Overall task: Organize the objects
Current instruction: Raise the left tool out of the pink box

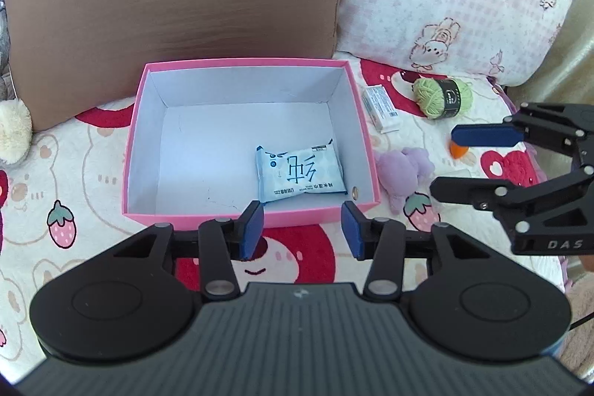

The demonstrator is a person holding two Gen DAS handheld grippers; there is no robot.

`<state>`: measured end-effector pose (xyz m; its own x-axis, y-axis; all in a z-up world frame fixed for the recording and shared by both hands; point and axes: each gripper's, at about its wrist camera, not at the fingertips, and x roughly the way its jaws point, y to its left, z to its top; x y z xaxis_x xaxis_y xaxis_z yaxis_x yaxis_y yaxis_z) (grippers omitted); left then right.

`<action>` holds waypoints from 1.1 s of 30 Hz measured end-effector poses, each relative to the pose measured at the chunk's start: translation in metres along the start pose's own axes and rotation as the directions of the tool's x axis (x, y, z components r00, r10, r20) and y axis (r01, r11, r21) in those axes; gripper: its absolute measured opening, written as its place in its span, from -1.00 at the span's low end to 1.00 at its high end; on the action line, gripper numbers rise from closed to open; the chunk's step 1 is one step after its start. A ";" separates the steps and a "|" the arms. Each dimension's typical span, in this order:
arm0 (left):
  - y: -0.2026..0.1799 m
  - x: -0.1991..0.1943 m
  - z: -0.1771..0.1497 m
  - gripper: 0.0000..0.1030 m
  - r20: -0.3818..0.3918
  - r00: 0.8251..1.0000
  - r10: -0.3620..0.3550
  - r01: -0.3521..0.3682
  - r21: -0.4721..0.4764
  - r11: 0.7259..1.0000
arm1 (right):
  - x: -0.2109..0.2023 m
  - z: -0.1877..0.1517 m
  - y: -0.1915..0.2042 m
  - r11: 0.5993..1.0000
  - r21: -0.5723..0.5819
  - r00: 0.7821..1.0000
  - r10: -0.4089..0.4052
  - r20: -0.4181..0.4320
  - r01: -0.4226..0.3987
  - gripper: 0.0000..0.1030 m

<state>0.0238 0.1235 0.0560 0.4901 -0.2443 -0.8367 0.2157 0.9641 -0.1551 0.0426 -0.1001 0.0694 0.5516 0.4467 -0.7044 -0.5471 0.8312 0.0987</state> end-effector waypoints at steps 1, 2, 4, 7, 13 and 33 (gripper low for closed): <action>-0.003 -0.003 -0.002 -0.09 -0.002 1.000 -0.001 0.001 0.008 1.000 | -0.005 -0.001 0.001 1.000 -0.003 1.000 -0.001 0.004 0.001 0.19; -0.005 -0.005 -0.004 -0.06 -0.004 1.000 -0.006 0.006 0.015 1.000 | -0.010 -0.003 0.003 1.000 -0.008 1.000 -0.004 0.006 0.004 0.22; -0.010 -0.008 -0.008 -0.02 -0.013 1.000 -0.019 0.019 0.023 1.000 | -0.018 -0.007 0.005 1.000 -0.018 1.000 -0.014 0.007 0.014 0.28; -0.018 -0.009 -0.014 0.05 -0.033 0.999 -0.038 0.039 0.032 0.999 | -0.029 -0.014 0.005 0.999 -0.023 1.000 -0.025 0.003 0.025 0.40; -0.040 -0.005 -0.025 0.22 -0.083 0.995 -0.061 0.067 0.073 0.995 | -0.046 -0.037 -0.004 0.999 -0.021 0.999 -0.044 -0.023 0.044 0.54; -0.116 0.033 -0.028 0.62 -0.137 0.984 -0.117 0.144 0.207 0.968 | -0.054 -0.103 -0.040 0.993 -0.034 0.986 -0.114 -0.125 0.111 0.72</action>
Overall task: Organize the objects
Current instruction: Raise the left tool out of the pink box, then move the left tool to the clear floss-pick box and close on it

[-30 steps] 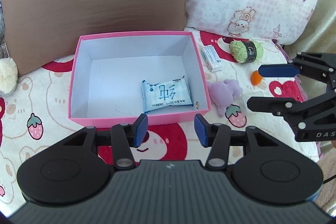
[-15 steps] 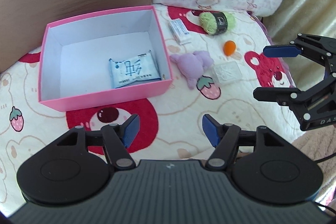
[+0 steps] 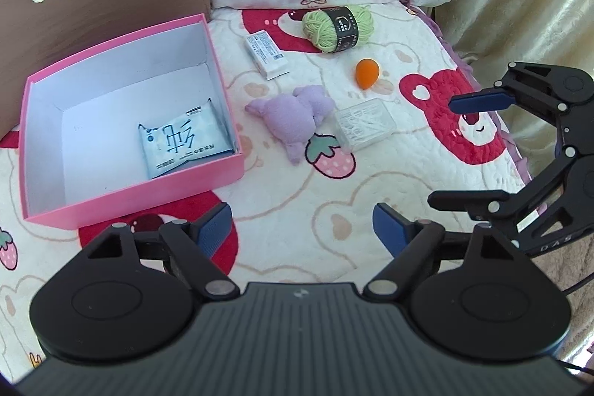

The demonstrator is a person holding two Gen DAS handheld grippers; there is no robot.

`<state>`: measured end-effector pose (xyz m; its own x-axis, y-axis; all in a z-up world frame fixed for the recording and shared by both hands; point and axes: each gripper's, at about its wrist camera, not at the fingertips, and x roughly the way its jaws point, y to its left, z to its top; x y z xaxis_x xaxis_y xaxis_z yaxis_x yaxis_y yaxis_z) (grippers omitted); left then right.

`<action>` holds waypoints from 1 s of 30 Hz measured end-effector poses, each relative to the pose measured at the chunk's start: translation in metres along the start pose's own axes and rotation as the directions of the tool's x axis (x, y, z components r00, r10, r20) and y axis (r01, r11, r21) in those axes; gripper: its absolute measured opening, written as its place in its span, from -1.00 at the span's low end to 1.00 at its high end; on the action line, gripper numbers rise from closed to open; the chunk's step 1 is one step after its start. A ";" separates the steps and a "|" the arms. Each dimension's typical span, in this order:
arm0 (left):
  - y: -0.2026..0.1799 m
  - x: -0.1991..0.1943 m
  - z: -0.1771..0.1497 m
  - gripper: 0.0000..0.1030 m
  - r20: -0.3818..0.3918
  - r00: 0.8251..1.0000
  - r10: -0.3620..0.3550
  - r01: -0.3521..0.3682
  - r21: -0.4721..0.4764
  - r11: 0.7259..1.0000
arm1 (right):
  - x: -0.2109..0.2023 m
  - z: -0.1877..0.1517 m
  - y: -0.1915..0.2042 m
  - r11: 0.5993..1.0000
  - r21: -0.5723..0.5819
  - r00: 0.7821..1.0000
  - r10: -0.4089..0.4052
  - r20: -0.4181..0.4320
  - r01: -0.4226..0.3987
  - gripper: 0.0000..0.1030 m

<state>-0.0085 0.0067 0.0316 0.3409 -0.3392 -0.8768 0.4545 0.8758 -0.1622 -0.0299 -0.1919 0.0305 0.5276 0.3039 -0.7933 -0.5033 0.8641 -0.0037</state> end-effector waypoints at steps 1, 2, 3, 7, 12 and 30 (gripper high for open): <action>-0.001 0.005 0.002 0.62 0.000 1.000 -0.001 0.001 -0.002 1.000 | 0.003 -0.001 -0.003 1.000 0.001 1.000 -0.003 -0.002 0.003 0.72; -0.002 0.009 0.005 0.64 0.002 1.000 -0.002 0.002 -0.004 1.000 | 0.007 -0.003 -0.006 1.000 0.003 1.000 -0.002 0.000 0.002 0.72; -0.003 0.014 0.007 0.67 0.003 1.000 -0.003 0.003 -0.007 1.000 | 0.011 -0.004 -0.010 1.000 0.008 1.000 -0.001 0.005 0.001 0.72; -0.007 0.036 0.018 0.70 0.020 1.000 -0.012 0.012 -0.017 1.000 | 0.027 -0.014 -0.025 1.000 0.025 0.999 -0.004 0.035 0.003 0.72; -0.013 0.066 0.030 0.70 0.058 0.998 -0.021 0.022 -0.017 1.000 | 0.050 -0.030 -0.034 0.995 -0.074 0.995 -0.064 0.082 0.070 0.73; -0.030 0.171 0.050 0.65 0.054 0.985 -0.163 0.166 -0.063 0.984 | 0.111 -0.061 -0.083 0.983 0.021 0.981 -0.183 0.058 0.182 0.72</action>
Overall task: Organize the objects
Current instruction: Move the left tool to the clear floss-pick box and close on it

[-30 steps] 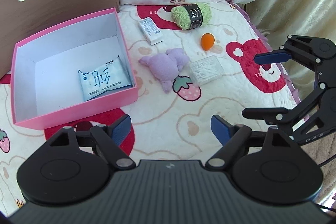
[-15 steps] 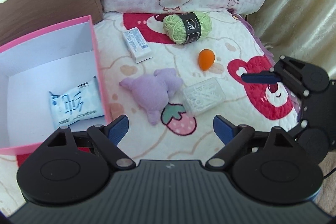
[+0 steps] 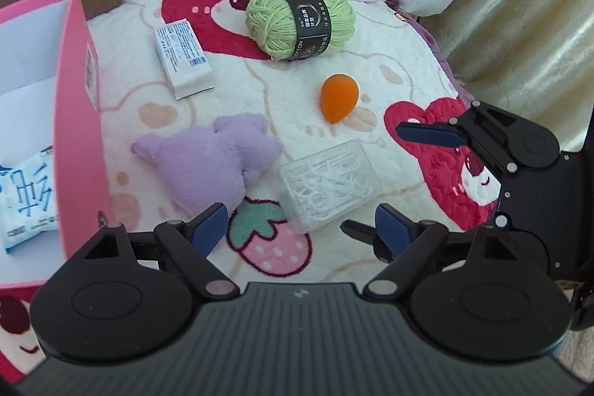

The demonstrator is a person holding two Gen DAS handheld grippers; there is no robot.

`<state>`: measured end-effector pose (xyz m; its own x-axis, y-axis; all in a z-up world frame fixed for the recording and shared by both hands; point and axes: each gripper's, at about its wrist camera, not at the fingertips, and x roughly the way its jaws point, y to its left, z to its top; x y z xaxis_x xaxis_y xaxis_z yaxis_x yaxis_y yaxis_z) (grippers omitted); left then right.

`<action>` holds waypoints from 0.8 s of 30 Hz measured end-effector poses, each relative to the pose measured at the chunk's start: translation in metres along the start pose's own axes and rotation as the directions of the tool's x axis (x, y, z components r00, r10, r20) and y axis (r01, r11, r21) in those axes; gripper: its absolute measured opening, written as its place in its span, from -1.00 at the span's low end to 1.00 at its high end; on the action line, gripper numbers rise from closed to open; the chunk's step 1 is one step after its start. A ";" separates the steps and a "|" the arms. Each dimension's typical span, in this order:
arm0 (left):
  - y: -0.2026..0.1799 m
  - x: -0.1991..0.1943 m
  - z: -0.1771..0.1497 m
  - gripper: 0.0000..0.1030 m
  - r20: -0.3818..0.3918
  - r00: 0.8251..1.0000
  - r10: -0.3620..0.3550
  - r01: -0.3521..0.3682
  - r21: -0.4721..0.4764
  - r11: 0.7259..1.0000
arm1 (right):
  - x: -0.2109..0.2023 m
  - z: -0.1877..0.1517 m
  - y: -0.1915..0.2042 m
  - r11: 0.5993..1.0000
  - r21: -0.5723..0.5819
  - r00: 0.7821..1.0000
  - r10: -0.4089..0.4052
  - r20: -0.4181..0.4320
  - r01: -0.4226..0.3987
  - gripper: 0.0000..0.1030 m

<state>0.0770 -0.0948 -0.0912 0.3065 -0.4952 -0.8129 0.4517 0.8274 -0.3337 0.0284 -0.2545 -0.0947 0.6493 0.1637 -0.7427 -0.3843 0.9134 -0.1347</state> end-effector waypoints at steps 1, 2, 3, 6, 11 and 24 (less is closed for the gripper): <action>0.000 0.004 0.001 0.64 -0.002 1.000 -0.004 0.004 -0.004 1.000 | 0.001 0.000 -0.001 1.000 0.014 1.000 0.006 -0.006 -0.006 0.72; -0.001 0.007 0.001 0.64 -0.002 1.000 -0.008 0.008 -0.008 1.000 | 0.002 -0.001 -0.002 0.999 0.030 1.000 0.013 -0.014 -0.013 0.72; -0.002 0.009 0.001 0.64 -0.005 1.000 -0.009 0.009 -0.012 1.000 | 0.004 -0.001 -0.003 0.999 0.046 1.000 0.020 -0.020 -0.019 0.72; -0.003 0.018 0.003 0.63 -0.017 1.000 -0.012 0.011 -0.022 1.000 | 0.008 0.000 -0.006 0.994 0.104 0.998 0.045 -0.036 -0.041 0.72; 0.001 0.036 0.004 0.41 -0.038 0.999 -0.024 0.023 -0.048 0.999 | 0.021 -0.004 -0.012 0.979 0.196 0.994 0.070 -0.087 -0.052 0.72; 0.017 0.059 -0.005 -0.32 -0.010 0.996 -0.087 0.085 -0.129 0.988 | 0.045 -0.016 -0.032 0.936 0.338 0.981 0.149 -0.123 -0.100 0.73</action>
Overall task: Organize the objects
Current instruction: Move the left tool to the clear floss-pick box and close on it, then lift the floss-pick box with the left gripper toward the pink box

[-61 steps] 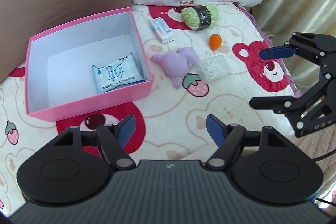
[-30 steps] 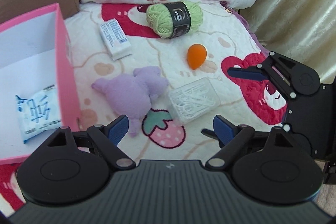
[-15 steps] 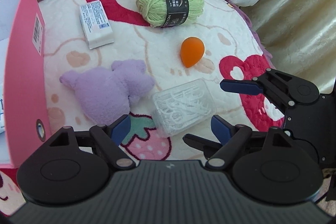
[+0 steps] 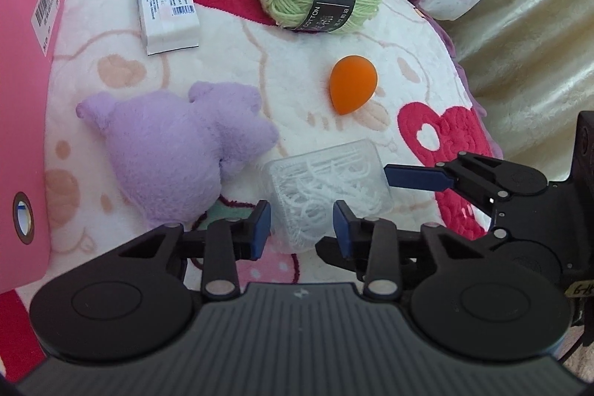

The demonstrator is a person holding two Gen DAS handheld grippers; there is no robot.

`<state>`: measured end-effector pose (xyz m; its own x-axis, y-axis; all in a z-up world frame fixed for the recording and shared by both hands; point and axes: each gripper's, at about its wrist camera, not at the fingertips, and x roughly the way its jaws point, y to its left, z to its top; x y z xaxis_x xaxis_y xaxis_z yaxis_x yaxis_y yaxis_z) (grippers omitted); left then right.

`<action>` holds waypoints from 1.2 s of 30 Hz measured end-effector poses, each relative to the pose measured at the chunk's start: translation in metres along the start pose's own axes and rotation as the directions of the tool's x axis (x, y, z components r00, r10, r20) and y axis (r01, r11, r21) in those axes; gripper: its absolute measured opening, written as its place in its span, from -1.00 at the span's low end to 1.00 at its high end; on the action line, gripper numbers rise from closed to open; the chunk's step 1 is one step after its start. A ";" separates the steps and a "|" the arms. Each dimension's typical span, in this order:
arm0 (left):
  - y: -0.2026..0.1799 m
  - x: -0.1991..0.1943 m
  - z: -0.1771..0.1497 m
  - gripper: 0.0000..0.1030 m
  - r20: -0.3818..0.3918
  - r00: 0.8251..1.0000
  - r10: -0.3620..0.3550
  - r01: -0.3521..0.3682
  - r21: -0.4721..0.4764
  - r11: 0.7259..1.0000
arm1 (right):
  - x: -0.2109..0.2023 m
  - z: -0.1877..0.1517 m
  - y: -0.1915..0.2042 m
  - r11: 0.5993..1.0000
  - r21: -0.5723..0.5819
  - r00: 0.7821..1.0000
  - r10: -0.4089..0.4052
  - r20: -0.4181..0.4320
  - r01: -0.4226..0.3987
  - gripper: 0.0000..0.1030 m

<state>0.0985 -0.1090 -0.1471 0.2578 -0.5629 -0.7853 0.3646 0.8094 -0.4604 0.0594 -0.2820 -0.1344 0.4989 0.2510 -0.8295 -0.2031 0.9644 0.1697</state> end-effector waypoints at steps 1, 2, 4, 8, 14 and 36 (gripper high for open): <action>0.001 0.000 0.000 -0.33 0.001 1.000 -0.006 0.006 -0.006 1.000 | 0.001 0.000 0.000 1.000 0.003 1.000 0.014 0.000 -0.014 0.73; 0.002 0.000 0.001 -0.33 0.001 1.000 -0.012 0.012 -0.012 1.000 | 0.003 0.000 0.000 1.000 0.005 1.000 0.027 -0.005 -0.027 0.73; 0.005 0.002 0.002 -0.34 -0.003 1.000 -0.021 0.021 -0.033 0.999 | 0.005 -0.001 0.002 1.000 0.002 1.000 0.021 -0.009 -0.021 0.73; 0.007 0.006 0.003 -0.31 -0.012 1.000 -0.023 0.022 -0.066 0.998 | 0.012 -0.002 0.004 1.000 0.004 1.000 0.022 -0.016 -0.022 0.80; 0.002 0.011 0.004 -0.17 -0.013 1.000 -0.007 0.007 -0.050 0.999 | 0.022 0.002 0.006 1.000 0.024 0.999 0.008 -0.032 -0.007 0.89; -0.002 -0.003 -0.011 -0.19 -0.001 1.000 -0.020 0.020 -0.070 0.997 | 0.014 0.000 0.024 0.997 -0.070 0.997 -0.042 -0.064 0.038 0.90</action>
<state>0.0875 -0.1074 -0.1485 0.2499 -0.5790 -0.7761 0.3063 0.8076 -0.5039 0.0610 -0.2554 -0.1418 0.4524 0.2040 -0.8682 -0.2426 0.9649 0.1003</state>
